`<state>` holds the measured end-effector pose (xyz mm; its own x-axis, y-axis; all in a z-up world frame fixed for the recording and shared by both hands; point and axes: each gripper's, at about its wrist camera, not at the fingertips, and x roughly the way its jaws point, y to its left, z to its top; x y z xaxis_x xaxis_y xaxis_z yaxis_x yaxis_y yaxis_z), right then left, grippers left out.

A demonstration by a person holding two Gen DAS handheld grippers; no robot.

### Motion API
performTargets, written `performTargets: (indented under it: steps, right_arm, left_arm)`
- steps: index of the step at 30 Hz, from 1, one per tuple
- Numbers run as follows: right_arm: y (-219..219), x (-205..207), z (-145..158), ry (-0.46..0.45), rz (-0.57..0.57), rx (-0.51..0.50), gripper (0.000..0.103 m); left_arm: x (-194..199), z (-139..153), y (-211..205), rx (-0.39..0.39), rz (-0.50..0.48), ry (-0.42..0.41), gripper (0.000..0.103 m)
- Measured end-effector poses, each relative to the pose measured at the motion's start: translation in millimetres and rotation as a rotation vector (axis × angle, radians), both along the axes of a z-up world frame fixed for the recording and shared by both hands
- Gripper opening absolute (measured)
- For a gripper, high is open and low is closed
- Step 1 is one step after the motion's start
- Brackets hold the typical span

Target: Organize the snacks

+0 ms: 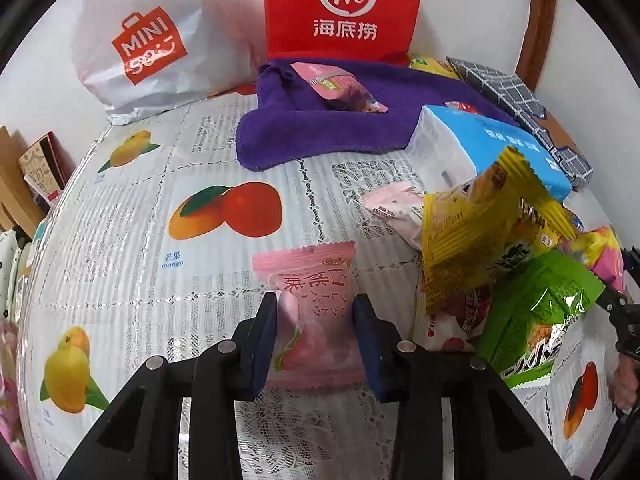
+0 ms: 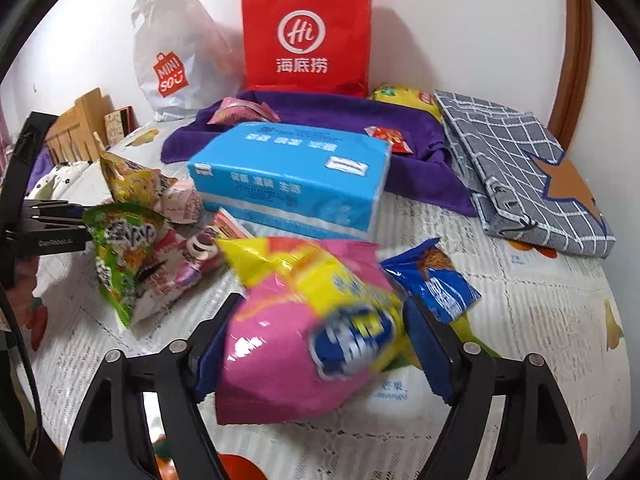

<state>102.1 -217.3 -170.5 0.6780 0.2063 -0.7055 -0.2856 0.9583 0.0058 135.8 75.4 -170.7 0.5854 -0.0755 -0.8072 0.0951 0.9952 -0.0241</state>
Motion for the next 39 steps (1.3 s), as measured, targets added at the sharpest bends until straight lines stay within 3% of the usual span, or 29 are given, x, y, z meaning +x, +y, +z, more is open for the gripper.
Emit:
performTargets:
  steps: [4,11,16,26,35,39]
  right_arm:
    - [-3.3,5.0,-12.9,0.042,-0.023,0.014,0.081]
    - [-6.6,13.3,-12.5,0.062,-0.038,0.118,0.077]
    - [-2.3,16.8,-15.8,0.09,-0.015,0.11,0.077]
    - [-2.2,3.6,-5.2,0.025,0.034,0.146,0.084]
    - [-7.8,3.2,3.1,0.036,-0.006,0.14,0.084]
    - [-8.9,-5.3,13.4,-0.005,0.009,0.142,0.087]
  left_arm:
    - [-8.6,-2.8,-4.5,0.034,0.011,-0.058,0.036]
    - [-7.5,-2.6,-4.2,0.026,0.018,-0.061,0.038]
    - [-7.9,-3.2,-5.4,0.02,0.01,-0.058,0.041]
    - [-8.0,-3.2,-7.0,0.017,0.003,-0.057,0.043]
    - [-8.2,-3.1,-7.8,0.019,0.003,-0.058,0.043]
    - [-8.2,-3.3,-8.0,0.02,0.004,-0.058,0.044]
